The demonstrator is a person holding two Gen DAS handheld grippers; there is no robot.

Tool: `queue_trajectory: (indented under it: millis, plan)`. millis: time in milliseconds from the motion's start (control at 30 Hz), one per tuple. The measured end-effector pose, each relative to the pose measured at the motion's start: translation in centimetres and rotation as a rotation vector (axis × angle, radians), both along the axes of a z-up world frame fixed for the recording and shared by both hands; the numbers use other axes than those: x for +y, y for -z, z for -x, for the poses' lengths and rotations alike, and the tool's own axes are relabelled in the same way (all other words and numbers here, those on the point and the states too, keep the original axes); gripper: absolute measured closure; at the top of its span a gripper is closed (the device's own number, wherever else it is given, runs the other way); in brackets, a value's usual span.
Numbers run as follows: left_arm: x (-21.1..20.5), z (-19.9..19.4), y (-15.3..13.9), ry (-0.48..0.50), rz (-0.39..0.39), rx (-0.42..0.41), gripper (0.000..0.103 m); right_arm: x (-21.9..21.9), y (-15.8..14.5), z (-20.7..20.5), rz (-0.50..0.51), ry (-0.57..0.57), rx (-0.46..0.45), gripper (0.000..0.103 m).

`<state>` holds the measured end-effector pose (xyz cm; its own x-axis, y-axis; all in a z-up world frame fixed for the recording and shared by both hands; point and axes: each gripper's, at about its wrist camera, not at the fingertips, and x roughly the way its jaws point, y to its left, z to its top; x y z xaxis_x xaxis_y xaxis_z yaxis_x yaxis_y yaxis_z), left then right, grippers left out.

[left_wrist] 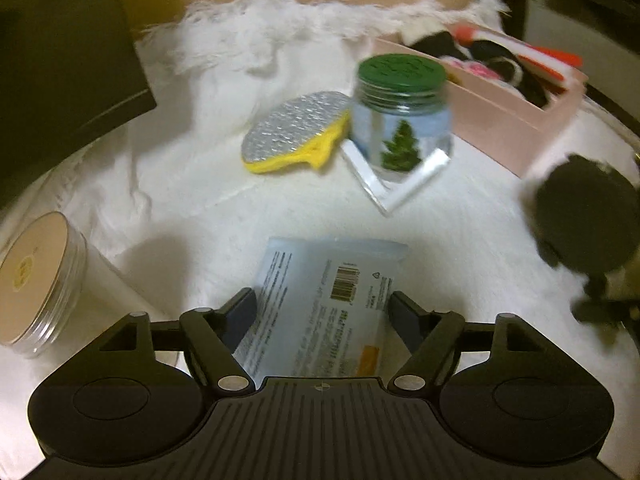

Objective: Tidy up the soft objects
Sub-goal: 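Grasp the wrapped packet with the left gripper while the right gripper holds the black plush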

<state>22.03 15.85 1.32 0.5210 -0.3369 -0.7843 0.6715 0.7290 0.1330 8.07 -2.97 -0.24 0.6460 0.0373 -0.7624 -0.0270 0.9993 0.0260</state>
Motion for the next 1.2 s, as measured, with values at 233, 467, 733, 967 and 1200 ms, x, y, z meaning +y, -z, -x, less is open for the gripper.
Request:
queue_trajectory:
  millis: [233,467,733,967,1200]
  plan:
    - [0.7,-2.1,0.6,-0.135,0.061,0.127,0.010,0.0,0.1,0.2,-0.010,0.036,-0.002,0.000]
    - [0.8,-0.1,0.4,-0.176,0.078,0.101,0.016,-0.1,-0.8,-0.2,-0.007,0.007,0.043,0.000]
    - [0.4,3.3,0.4,-0.256,0.096,0.123,0.015,-0.7,-1.9,-0.8,0.006,0.029,-0.007,0.000]
    - [0.1,5.3,0.8,-0.225,0.083,0.090,0.013,-0.6,-1.6,-0.3,-0.004,0.009,0.001,0.000]
    - [-0.2,4.9,0.9,-0.238,0.067,0.106,0.011,-0.6,-1.8,-0.1,0.008,0.007,-0.010,0.000]
